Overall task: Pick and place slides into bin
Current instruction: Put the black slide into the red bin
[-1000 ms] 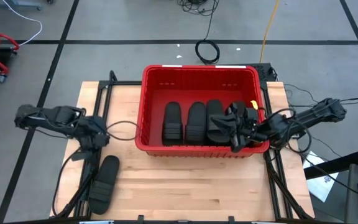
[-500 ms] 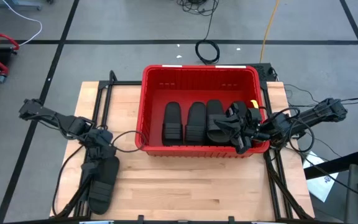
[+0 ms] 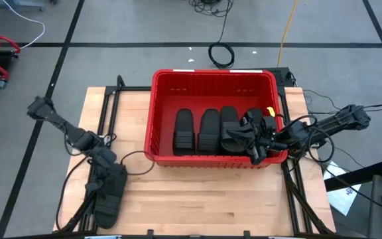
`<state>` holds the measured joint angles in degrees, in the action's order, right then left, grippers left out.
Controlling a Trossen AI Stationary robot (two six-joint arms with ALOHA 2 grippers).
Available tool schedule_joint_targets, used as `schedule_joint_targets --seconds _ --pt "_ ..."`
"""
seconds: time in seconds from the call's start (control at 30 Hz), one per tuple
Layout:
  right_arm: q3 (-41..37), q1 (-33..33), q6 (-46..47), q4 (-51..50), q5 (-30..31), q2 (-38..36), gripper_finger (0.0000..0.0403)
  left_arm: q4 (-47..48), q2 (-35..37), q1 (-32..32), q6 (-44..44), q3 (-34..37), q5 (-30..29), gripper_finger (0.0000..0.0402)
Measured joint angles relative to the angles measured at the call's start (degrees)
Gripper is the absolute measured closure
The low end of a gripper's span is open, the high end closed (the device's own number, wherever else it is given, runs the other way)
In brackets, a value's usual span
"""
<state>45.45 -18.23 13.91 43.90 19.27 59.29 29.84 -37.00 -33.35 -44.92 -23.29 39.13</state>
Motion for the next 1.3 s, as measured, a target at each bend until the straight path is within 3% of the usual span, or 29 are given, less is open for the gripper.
schedule_joint_targets --seconds 0.4,0.77,0.87,0.93,1.13,1.3 --pt "0.0 0.01 0.18 0.0 0.3 -0.04 0.0403 -2.97 -13.0 -3.97 -1.79 0.0 -2.13 0.0094" --pt "0.02 0.03 0.39 0.46 0.36 -0.07 0.0403 -3.9 -22.72 -7.89 -1.88 0.0 0.85 0.0102" --pt "0.02 0.01 0.39 0.44 0.37 -0.07 0.0403 -7.29 -24.07 -8.94 -0.64 0.02 3.55 0.0136" --pt "0.02 0.01 0.39 0.54 0.37 -0.07 0.0403 -8.72 -24.52 -9.33 -0.28 0.02 3.96 0.0181" --pt "0.02 0.01 0.39 0.92 0.37 -0.07 0.0403 -12.22 -24.26 -9.65 -0.27 0.0 6.81 0.0376" --pt "0.02 0.01 0.37 0.91 0.39 -0.07 0.0403 -12.42 -20.62 -9.67 2.73 -1.89 8.81 0.0395"
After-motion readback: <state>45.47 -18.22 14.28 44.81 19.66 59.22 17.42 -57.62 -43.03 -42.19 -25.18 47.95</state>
